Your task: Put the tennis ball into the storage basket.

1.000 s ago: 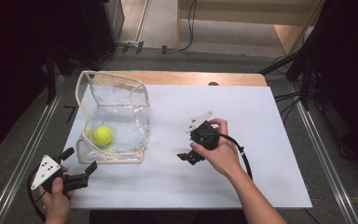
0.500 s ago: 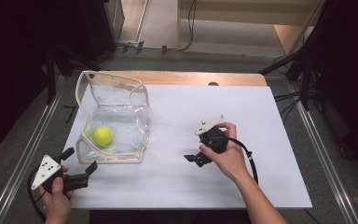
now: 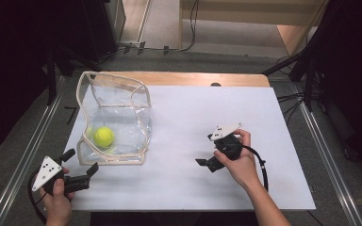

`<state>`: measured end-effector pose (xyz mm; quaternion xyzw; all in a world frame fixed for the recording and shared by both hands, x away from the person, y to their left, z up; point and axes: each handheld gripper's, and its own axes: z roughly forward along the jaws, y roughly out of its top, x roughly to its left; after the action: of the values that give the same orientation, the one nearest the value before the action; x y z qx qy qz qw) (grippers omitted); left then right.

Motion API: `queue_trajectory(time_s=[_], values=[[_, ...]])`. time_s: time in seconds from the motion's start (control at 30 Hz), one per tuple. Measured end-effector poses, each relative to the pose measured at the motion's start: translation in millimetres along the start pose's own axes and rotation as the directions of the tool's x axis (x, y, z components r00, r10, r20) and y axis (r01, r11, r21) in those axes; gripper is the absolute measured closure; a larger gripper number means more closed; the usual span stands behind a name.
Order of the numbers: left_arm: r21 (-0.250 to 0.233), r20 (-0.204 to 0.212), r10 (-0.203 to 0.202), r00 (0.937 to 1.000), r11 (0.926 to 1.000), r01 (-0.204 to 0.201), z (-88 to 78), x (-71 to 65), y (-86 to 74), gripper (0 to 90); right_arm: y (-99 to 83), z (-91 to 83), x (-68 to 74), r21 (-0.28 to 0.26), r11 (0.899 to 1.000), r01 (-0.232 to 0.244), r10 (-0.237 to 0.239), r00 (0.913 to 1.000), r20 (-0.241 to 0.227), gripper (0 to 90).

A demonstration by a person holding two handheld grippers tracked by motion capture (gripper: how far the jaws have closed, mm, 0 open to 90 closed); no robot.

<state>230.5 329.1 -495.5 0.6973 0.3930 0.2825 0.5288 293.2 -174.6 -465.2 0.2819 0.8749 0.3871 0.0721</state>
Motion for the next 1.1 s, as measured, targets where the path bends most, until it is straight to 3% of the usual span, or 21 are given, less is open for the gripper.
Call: queue_trajectory(time_s=[0.43,0.73,0.9,1.1], values=[[0.002,-0.003,0.004,1.0000,1.0000,-0.004,0.1,-0.1,0.0,0.0,-32.2,-18.2,-6.6,-0.076,0.996,-0.051,0.053,0.9984,0.022,0.0],[-0.004,0.001,0.006,1.0000,1.0000,-0.006,-0.5,-0.5,-0.2,0.0,-61.1,-34.8,-13.3,-0.143,0.984,-0.102,0.111,0.9921,0.057,0.0],[-0.007,0.003,0.004,1.0000,1.0000,-0.004,-0.8,-0.6,-0.3,0.0,-76.4,-43.5,-16.4,-0.185,0.975,-0.125,0.141,0.9874,0.072,0.0],[-0.007,0.001,0.006,1.0000,1.0000,-0.006,-1.1,-0.2,-0.3,0.0,-101.2,-60.5,-20.9,-0.259,0.952,-0.161,0.188,0.9786,0.083,0.0]])
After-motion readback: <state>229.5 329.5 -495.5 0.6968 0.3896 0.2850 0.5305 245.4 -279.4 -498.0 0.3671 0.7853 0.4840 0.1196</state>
